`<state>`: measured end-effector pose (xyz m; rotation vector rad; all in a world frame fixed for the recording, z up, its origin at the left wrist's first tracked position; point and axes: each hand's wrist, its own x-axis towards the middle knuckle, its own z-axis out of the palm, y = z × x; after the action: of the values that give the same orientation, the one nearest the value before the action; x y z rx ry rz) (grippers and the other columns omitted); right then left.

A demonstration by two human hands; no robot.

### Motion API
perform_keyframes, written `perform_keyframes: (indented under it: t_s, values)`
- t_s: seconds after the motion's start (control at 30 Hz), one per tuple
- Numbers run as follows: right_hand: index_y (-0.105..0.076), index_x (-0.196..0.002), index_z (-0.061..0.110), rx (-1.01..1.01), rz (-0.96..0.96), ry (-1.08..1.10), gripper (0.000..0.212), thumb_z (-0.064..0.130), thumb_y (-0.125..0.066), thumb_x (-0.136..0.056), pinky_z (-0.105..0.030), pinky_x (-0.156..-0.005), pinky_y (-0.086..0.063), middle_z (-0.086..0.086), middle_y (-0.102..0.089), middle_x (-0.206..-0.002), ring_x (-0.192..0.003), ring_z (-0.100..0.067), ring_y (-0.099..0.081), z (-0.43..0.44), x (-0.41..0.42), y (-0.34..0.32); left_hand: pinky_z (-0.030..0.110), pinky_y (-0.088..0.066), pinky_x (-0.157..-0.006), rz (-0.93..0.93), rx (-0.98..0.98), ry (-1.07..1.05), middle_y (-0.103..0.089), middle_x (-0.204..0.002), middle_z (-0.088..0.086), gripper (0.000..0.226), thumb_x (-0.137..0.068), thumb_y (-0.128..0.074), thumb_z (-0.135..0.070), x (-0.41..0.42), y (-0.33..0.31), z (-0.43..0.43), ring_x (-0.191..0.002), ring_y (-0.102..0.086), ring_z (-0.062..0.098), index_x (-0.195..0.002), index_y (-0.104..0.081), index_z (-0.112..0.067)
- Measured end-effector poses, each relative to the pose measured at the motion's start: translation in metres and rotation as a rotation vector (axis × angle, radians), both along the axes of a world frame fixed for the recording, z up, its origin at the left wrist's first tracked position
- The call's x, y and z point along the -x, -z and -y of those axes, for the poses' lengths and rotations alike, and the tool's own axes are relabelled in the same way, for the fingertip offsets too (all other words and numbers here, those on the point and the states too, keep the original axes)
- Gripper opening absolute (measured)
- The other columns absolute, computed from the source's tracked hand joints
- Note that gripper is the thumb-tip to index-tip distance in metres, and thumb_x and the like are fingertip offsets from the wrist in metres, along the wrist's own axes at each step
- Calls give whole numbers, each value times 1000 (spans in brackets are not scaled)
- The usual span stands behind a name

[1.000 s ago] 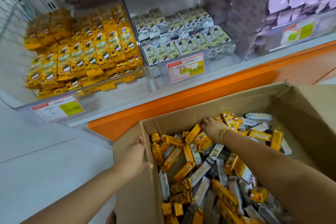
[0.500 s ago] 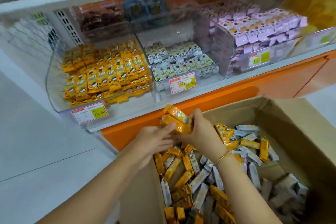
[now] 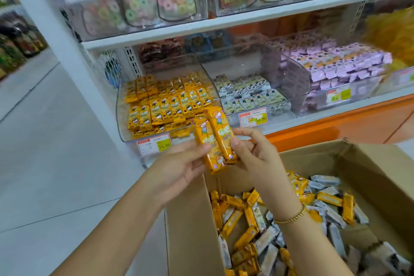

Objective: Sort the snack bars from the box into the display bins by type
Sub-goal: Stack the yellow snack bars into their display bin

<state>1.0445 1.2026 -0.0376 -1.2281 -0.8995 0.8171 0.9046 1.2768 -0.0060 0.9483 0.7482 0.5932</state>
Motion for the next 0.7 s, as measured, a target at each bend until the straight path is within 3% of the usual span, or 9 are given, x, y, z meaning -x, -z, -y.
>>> perform_keyframes:
  t_s: [0.13,0.2,0.3,0.37,0.47,0.53,0.6,0.63,0.7]
  values:
    - [-64,-102,22,34,48,32,11,18,-60,-93,-45,-71,-54,0,-68,-73,-70,-18,-61,-12,13,-1,24,-57,-65,20,-43,-11,-73,-101,11,36,-73,-60,-6,9,-4,-6,-84,-71,17,-107,-65,-3]
    - [-66,-104,25,10,177,60,15,19,-63,-91,-38,-77,-55,2,-70,-93,-85,-13,-65,-21,18,-5,25,-58,-66,89,12,-64,-73,-95,11,32,-74,-58,-6,13,-8,-14,-80,-72,17,-104,-65,-2]
    - [-52,-118,40,40,508,14,45,37,-74,-78,-9,-84,-40,19,-50,-109,-99,5,-50,-36,31,-21,25,-59,-62,157,25,-173,-74,-86,8,19,-82,-56,-3,19,-15,-29,-74,-72,16,-99,-64,-3]
    - [-48,-129,34,78,750,26,66,45,-76,-71,-10,-86,-37,14,-44,-110,-103,0,-44,-50,40,-30,23,-57,-60,147,-47,-207,-75,-90,6,21,-82,-57,-4,23,-20,-38,-78,-72,14,-102,-64,-5]
    - [-51,-126,19,82,884,67,61,43,-72,-74,-24,-83,-40,5,-45,-109,-101,-11,-45,-85,48,-43,21,-57,-71,130,-143,-248,-73,-103,5,27,-85,-60,-13,31,-25,-55,-91,-70,13,-111,-64,-8]
    - [-56,-117,10,113,923,97,56,42,-72,-73,-29,-79,-41,-5,-52,-106,-100,-20,-50,-123,44,-51,16,-53,-74,-142,-383,-334,-72,-105,3,26,-90,-60,-20,37,-21,-71,-91,-68,10,-113,-65,-10]
    - [-59,-109,3,238,997,102,53,42,-71,-75,-33,-83,-41,-14,-58,-108,-105,-28,-54,-171,35,-57,13,-47,-76,-661,-776,-431,-69,-102,-3,28,-90,-63,-25,48,-9,-87,-91,-64,8,-116,-65,-14]
    - [-59,-106,0,327,1019,82,53,43,-70,-77,-34,-86,-43,-17,-60,-110,-108,-31,-55,-195,31,-58,17,-47,-77,-831,-903,-397,-68,-101,-3,27,-90,-63,-26,53,-3,-92,-93,-64,10,-114,-66,-15]
    - [-63,-99,2,473,1049,23,50,49,-66,-81,-35,-87,-46,-18,-64,-112,-110,-31,-58,-238,26,-55,24,-48,-77,-972,-961,-233,-69,-96,-5,22,-91,-60,-32,59,8,-98,-91,-64,12,-105,-69,-18]
